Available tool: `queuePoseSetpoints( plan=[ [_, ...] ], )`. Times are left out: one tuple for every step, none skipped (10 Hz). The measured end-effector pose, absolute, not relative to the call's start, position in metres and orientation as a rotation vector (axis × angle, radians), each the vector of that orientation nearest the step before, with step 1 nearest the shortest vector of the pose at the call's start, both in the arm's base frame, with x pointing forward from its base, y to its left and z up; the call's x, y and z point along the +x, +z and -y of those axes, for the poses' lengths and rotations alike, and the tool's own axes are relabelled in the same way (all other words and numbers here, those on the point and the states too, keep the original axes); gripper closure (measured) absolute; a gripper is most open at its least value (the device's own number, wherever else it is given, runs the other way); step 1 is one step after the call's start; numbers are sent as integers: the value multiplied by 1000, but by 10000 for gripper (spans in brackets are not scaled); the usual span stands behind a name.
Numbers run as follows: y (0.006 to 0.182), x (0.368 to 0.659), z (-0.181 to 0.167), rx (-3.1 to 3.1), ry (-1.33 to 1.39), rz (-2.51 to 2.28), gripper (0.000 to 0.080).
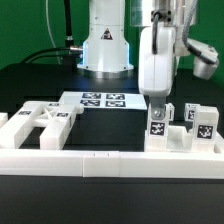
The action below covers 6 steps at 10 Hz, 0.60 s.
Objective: Assemble chair
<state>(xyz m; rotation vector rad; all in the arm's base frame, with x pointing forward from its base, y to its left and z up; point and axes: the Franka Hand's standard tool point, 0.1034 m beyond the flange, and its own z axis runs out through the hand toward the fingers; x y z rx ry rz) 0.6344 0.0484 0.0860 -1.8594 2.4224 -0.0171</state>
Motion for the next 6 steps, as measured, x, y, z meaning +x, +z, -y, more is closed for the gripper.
queuePoseSetpoints(
  plan=[
    [97, 629, -53, -1875, -12, -2397, 169],
    [110, 626, -58, -1879, -9, -2374, 169],
    [125, 620, -64, -1873, -7, -2354, 154],
    [132, 615, -71, -1874, 1, -2345, 151],
    [129, 615, -70, -1887, -1, -2340, 151],
    [127, 615, -70, -1891, -1, -2340, 151]
  ],
)
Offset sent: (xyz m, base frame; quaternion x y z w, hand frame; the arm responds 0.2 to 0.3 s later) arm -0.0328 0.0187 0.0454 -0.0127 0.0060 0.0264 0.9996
